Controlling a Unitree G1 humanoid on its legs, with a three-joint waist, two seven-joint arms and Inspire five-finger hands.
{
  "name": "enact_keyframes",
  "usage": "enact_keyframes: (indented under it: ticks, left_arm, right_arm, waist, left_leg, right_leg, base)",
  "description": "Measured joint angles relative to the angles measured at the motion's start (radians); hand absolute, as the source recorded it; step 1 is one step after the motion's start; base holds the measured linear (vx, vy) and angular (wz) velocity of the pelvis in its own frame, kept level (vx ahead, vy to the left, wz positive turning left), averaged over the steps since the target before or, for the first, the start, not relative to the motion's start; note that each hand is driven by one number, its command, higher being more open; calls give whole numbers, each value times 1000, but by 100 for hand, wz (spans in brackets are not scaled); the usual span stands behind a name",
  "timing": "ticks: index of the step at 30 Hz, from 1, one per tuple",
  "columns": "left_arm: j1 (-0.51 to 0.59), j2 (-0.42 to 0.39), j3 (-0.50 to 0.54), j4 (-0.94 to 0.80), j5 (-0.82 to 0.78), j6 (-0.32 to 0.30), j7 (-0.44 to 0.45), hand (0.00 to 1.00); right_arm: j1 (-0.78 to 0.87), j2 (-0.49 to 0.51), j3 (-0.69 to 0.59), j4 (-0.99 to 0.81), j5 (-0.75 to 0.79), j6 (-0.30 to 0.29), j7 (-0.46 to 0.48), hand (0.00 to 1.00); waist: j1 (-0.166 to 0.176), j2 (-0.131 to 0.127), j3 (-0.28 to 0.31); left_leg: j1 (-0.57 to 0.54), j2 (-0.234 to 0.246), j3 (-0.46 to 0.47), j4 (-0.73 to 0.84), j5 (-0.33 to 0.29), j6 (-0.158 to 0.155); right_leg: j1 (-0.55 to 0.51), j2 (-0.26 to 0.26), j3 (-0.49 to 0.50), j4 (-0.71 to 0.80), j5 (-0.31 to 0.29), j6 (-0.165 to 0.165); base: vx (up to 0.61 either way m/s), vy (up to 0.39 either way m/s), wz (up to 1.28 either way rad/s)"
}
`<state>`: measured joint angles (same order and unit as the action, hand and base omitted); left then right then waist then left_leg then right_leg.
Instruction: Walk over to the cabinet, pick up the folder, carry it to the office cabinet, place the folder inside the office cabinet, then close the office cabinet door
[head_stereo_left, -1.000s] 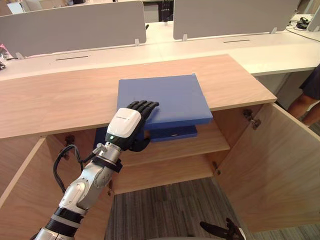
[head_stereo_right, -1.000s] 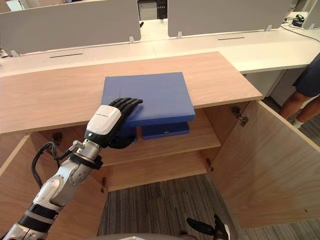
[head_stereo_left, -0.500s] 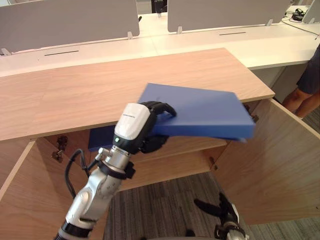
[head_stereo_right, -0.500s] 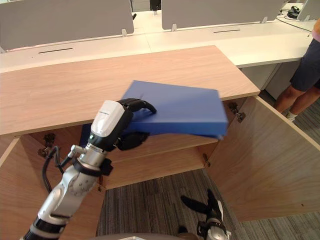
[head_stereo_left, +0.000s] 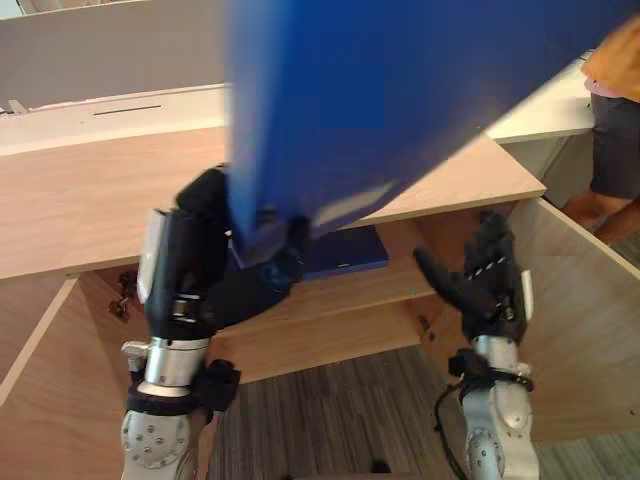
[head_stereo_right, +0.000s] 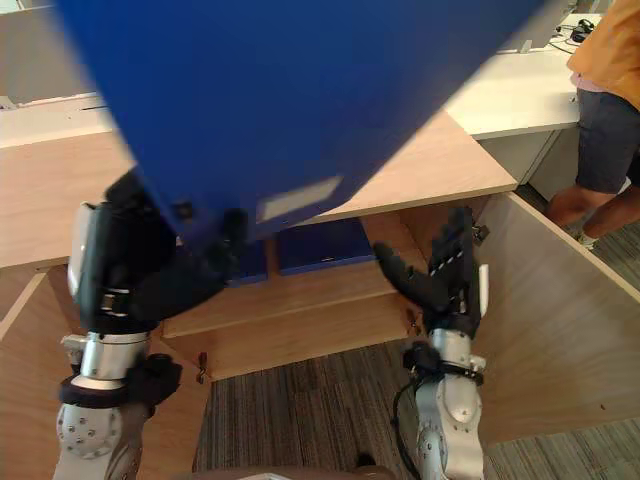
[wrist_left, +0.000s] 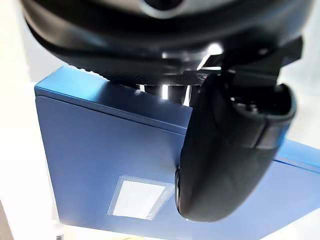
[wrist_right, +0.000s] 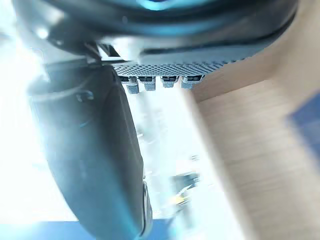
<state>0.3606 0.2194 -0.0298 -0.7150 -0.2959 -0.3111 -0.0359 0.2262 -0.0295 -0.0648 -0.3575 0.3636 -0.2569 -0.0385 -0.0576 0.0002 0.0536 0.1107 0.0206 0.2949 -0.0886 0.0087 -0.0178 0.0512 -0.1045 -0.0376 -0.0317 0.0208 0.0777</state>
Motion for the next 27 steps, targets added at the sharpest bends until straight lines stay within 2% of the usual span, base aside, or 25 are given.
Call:
enact_keyframes:
  ticks: [7, 12, 13, 22, 27]
  left_arm:
    - [46, -1, 1, 3, -197, 33, -115, 0]
    - [68, 44, -23, 41, -289, 48, -173, 0]
    - [73, 48, -22, 54, -308, 50, -177, 0]
    - [101, 118, -13, 109, -374, 53, -191, 0]
    - [98, 108, 13, 158, -369, 53, -190, 0]
  right_arm:
    - [-170, -147, 69, -58, 50, -23, 66, 100]
    - [-266, -293, 156, -43, 87, -23, 128, 100]
    - [-266, -327, 163, -36, 94, -23, 140, 0]
    - [-303, -501, 232, 57, 223, 2, 213, 0]
    - [-303, -488, 248, 53, 241, 4, 257, 0]
  waist:
    - [16, -2, 1]
    - [23, -2, 1]
    - [29, -2, 1]
    - [47, -2, 0]
    - [56, -2, -2]
  left_leg:
    - [-1, 0, -9, 0, 1, 1]
    - [-7, 0, -31, 0, 5, 3]
    - [-8, 0, -36, 0, 5, 3]
    - [-27, 1, -60, -5, 13, 4]
    - [-37, 2, -65, -5, 18, 3]
  right_leg:
    - [4, -2, -10, 0, 0, 1]
    - [8, -2, -27, 0, 1, 1]
    - [10, -2, -31, 0, 1, 1]
    - [4, -2, -54, 1, 1, 1]
    - [-3, -2, -58, 1, 1, 1]
  base:
    - [-27, -29, 4]
    - [-22, -38, 12]
    - [-17, -33, 10]
    - [-29, -34, 8]
    - [-33, -33, 4]
